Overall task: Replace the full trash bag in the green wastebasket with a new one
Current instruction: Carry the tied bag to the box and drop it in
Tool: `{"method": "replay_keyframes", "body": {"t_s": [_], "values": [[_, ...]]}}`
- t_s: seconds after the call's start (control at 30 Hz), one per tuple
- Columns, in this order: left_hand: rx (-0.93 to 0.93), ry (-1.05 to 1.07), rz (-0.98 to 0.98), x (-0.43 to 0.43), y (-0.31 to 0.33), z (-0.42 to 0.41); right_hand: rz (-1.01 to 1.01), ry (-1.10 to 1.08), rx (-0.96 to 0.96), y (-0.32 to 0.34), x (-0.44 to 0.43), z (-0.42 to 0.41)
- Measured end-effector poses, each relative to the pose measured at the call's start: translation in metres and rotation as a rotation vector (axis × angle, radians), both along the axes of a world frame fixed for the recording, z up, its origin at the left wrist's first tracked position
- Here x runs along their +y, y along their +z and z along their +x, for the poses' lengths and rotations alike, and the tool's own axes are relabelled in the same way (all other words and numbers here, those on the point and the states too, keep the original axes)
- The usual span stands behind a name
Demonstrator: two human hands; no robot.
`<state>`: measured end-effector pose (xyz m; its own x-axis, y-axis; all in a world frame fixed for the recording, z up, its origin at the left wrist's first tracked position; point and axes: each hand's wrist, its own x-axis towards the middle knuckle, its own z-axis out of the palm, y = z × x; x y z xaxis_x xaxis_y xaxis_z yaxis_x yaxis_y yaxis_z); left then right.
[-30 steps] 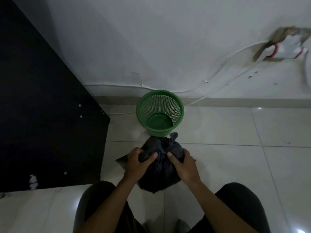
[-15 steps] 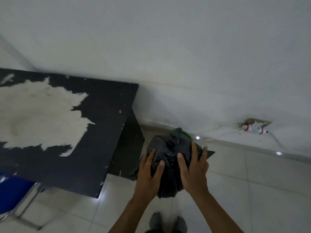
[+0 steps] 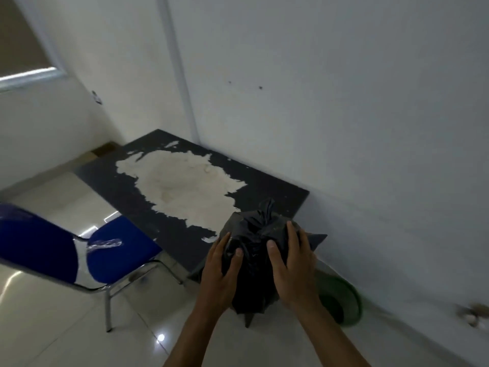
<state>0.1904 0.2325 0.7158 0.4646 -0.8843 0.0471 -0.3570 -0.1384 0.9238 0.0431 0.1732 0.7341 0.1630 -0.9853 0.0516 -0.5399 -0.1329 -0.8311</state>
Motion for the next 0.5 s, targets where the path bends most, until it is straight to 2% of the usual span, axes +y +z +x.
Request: {"method": "replay_keyframes", "body": {"t_s": [0.27,0.5], "values": [[-0.024,0.196,-0.090,0.076,0.019,0.173,-0.067,0.248,-0.080,0.045,0.057,0.171],[-0.019,0.431,-0.218,0.183,0.026,0.315,-0.073,0.488,-0.169,0.039,0.132,0.342]]}}
